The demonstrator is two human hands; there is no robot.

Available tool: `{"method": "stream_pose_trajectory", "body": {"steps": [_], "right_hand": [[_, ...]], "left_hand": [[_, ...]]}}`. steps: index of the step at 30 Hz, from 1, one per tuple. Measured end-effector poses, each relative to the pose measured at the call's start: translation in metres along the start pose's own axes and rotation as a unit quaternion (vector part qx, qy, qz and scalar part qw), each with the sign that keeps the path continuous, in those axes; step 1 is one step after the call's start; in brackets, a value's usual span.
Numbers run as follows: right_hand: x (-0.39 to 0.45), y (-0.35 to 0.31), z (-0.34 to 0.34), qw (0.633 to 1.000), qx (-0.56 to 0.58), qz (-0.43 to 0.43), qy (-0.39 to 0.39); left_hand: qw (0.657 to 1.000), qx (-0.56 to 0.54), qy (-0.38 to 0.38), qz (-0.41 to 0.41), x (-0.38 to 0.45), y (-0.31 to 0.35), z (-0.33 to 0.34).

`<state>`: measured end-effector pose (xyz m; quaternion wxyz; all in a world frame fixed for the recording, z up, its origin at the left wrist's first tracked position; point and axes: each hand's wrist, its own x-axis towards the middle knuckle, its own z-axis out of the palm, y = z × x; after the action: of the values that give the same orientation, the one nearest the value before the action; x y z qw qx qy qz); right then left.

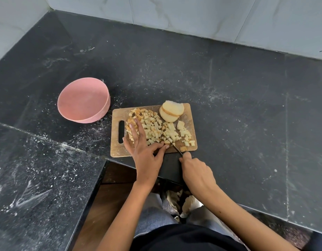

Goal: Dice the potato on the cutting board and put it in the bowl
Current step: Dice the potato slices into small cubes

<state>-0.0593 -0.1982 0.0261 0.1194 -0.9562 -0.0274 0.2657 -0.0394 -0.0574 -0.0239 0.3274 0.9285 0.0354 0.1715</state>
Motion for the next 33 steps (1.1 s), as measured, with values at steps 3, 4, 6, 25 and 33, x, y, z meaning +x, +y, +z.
{"method": "stream_pose_trajectory", "body": {"steps": [3,4,6,25,33], "right_hand": [[-0.007,0.007,0.003,1.0,0.0,0.002,-0.005],[-0.009,0.01,0.003,1.0,-0.002,0.002,-0.006],[-0.011,0.013,0.004,1.0,-0.005,0.004,-0.005],[0.009,0.002,-0.022,0.998,0.006,-0.034,0.049],[0.013,0.001,-0.041,0.993,-0.054,-0.063,0.078]], "left_hand": [[1.0,0.012,0.006,-0.016,-0.002,0.004,0.001],[1.0,0.019,0.007,-0.021,-0.002,0.005,0.001],[0.999,0.037,0.013,-0.027,-0.004,0.007,0.002],[1.0,-0.007,0.024,0.01,0.004,0.005,-0.008],[0.995,0.007,-0.075,0.072,0.02,0.011,-0.022]]}}
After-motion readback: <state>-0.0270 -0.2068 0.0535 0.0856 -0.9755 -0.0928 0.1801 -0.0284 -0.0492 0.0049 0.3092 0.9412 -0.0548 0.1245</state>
